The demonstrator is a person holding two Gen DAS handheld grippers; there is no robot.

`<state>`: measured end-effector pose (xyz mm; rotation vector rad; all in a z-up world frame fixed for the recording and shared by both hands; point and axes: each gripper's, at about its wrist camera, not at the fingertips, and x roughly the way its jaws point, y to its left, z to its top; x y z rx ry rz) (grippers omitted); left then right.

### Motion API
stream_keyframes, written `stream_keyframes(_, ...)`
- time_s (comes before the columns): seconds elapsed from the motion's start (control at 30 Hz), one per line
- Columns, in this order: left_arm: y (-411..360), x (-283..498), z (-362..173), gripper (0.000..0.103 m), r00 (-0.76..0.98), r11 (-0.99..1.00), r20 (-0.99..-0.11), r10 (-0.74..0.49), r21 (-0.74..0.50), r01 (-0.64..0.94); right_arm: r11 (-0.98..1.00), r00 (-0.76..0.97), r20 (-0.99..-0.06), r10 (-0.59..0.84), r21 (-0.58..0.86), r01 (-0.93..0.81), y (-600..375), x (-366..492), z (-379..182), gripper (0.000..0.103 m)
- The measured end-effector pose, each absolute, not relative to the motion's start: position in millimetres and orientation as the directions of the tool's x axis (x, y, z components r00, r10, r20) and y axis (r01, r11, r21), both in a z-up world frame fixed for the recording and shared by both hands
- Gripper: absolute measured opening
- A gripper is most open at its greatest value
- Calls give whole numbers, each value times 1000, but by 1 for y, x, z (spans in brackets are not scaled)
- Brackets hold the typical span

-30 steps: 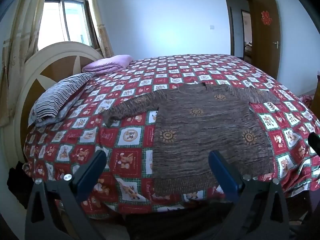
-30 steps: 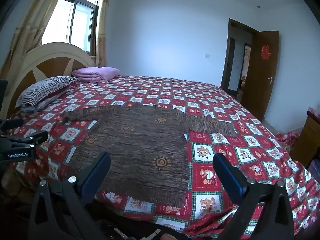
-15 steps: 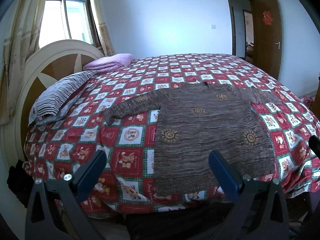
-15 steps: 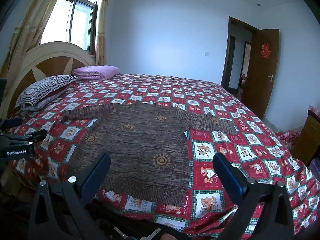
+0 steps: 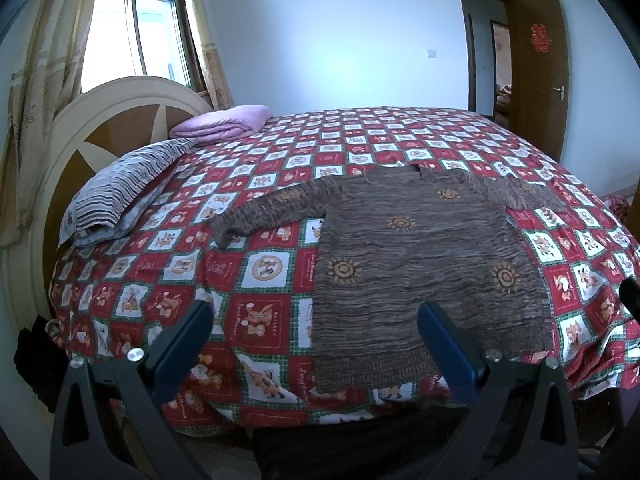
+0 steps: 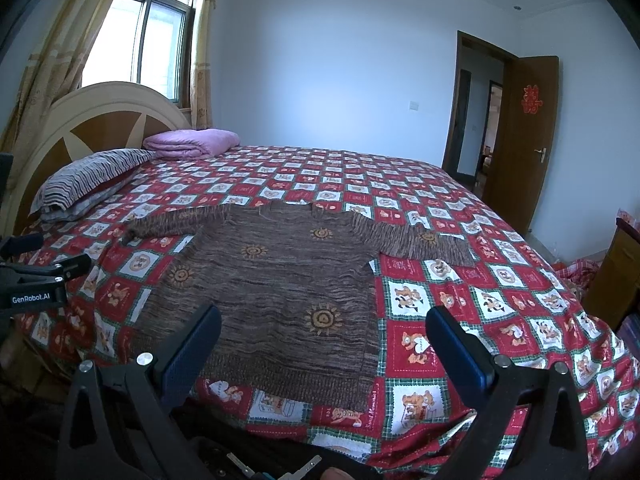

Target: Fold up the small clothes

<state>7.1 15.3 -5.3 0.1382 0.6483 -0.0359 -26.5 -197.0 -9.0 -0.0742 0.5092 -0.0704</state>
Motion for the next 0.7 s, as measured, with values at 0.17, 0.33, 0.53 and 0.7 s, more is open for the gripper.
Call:
stream_keyframes(0.17, 17, 8, -5, 103, 796, 990, -605, 12, 116, 74, 995, 871, -485, -85, -88, 48, -197, -27, -9, 102)
stream_keyframes(0.33, 19, 8, -6, 103, 794, 991, -607, 12, 116, 73, 995, 871, -485, -84, -88, 47, -196, -26, -10, 102)
stream_keyframes(0.53, 19, 8, -7, 103, 795, 991, -607, 13, 116, 73, 995, 869, -488, -83, -88, 45, -194, -27, -13, 102)
stream_keyframes(0.7, 20, 8, -7, 103, 795, 991, -607, 12, 116, 74, 995, 867, -492, -80, -88, 42, -193, -27, -15, 102)
